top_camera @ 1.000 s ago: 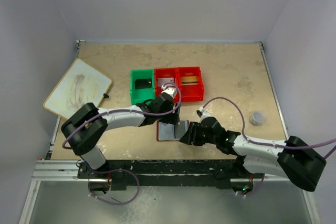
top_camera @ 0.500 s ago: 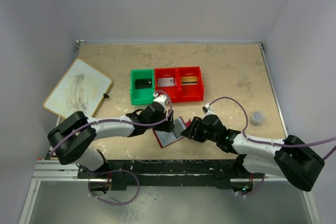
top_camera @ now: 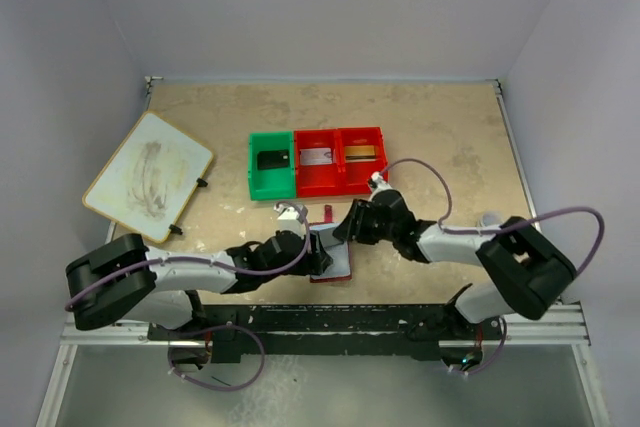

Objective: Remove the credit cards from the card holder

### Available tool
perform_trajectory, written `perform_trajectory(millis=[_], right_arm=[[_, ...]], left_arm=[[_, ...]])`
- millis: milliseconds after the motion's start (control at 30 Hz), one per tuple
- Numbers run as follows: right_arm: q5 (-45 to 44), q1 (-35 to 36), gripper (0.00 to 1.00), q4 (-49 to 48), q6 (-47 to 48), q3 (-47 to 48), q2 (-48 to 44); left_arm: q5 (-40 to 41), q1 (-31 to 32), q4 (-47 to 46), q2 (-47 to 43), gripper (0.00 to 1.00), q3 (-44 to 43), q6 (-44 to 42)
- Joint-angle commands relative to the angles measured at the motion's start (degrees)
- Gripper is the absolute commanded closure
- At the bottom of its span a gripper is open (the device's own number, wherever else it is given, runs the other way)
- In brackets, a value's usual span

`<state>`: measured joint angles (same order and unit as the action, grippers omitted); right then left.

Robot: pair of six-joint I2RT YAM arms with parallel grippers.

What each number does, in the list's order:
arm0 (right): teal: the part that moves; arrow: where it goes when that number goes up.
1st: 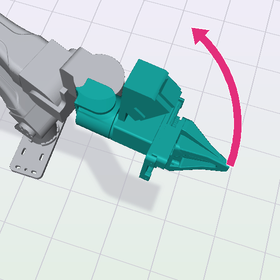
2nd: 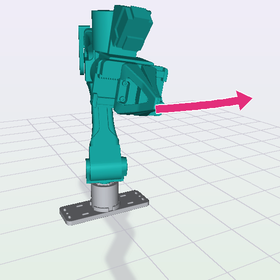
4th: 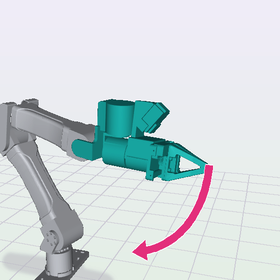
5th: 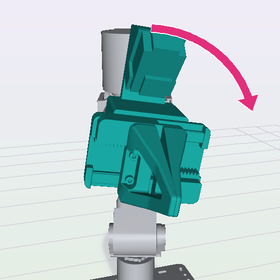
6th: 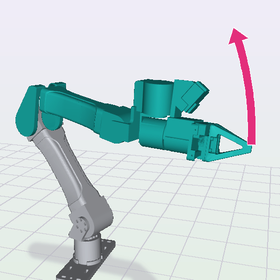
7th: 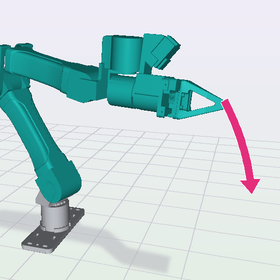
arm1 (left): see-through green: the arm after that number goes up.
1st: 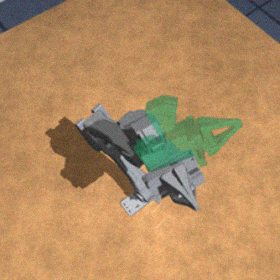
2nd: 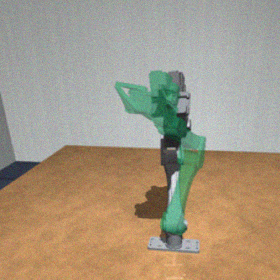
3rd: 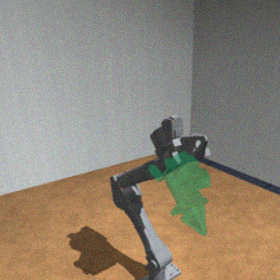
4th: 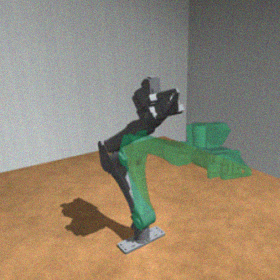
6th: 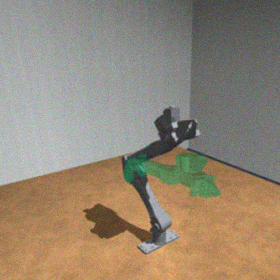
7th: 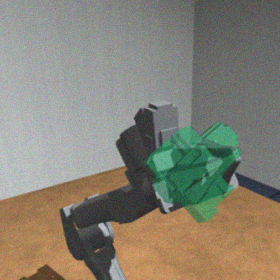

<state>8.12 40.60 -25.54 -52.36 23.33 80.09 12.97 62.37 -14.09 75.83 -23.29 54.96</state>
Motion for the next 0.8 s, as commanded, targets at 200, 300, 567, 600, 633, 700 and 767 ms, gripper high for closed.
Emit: perform_trajectory(millis=[200,300,567,600,633,700,767], right_arm=[[1.83,0.97,0.54,7.79,10.90,14.86,10.76],[-0.55,1.06,0.53,12.67,14.58,18.43,12.16],[-11.73,1.06,0.51,20.34,11.77,15.38,-1.04],[-12.03,1.06,0.51,20.07,10.24,13.95,-3.33],[-10.83,1.06,0.51,18.97,8.88,12.05,-5.54],[-7.24,1.16,0.51,14.49,5.00,7.61,-9.44],[-3.89,1.66,0.53,8.31,0.67,2.87,-12.49]], left_arm=[[7.26,8.13,-1.54,-0.33,0.36,2.39,13.07],[7.57,9.38,-2.65,-0.30,0.36,2.80,14.18],[15.51,12.95,9.63,-5.10,0.37,-1.89,11.79],[16.70,12.95,12.12,-6.19,0.37,-2.82,10.96],[18.08,12.95,14.45,-7.19,0.37,-3.72,10.17],[20.51,12.75,18.18,-9.10,0.35,-5.50,7.83],[20.79,11.51,20.02,-10.12,0.34,-7.07,4.48]])
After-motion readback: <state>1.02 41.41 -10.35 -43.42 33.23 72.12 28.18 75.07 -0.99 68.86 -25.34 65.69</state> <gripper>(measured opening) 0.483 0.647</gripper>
